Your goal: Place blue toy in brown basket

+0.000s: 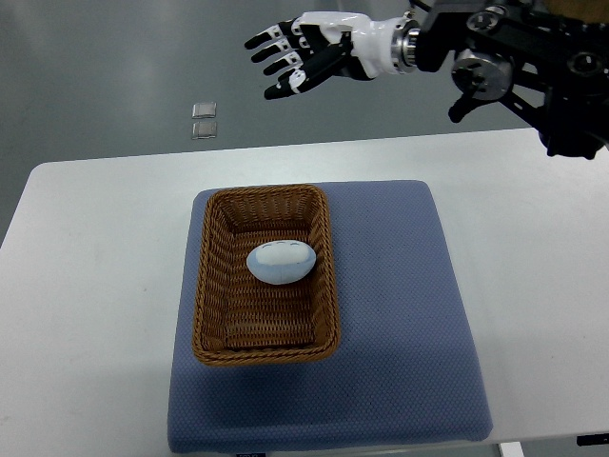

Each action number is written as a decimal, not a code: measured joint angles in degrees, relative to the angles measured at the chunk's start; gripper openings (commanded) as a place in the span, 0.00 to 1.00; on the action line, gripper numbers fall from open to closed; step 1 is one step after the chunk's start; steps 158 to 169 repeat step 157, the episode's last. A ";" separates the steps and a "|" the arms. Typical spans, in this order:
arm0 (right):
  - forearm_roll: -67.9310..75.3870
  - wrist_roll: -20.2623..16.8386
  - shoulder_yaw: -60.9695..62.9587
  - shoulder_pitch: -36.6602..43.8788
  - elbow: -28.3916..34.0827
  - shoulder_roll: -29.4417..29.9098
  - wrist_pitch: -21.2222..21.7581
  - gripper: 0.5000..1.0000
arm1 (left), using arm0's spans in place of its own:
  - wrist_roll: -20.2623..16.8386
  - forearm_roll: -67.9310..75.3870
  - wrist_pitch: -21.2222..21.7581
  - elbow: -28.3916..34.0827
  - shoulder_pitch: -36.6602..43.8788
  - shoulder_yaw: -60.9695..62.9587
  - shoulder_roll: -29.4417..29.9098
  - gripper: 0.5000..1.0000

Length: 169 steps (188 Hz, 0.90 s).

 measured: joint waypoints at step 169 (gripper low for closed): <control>15.55 13.67 42.20 -40.91 -7.85 12.67 1.30 0.82 | 0.32 0.10 0.00 -0.16 0.00 0.44 0.00 1.00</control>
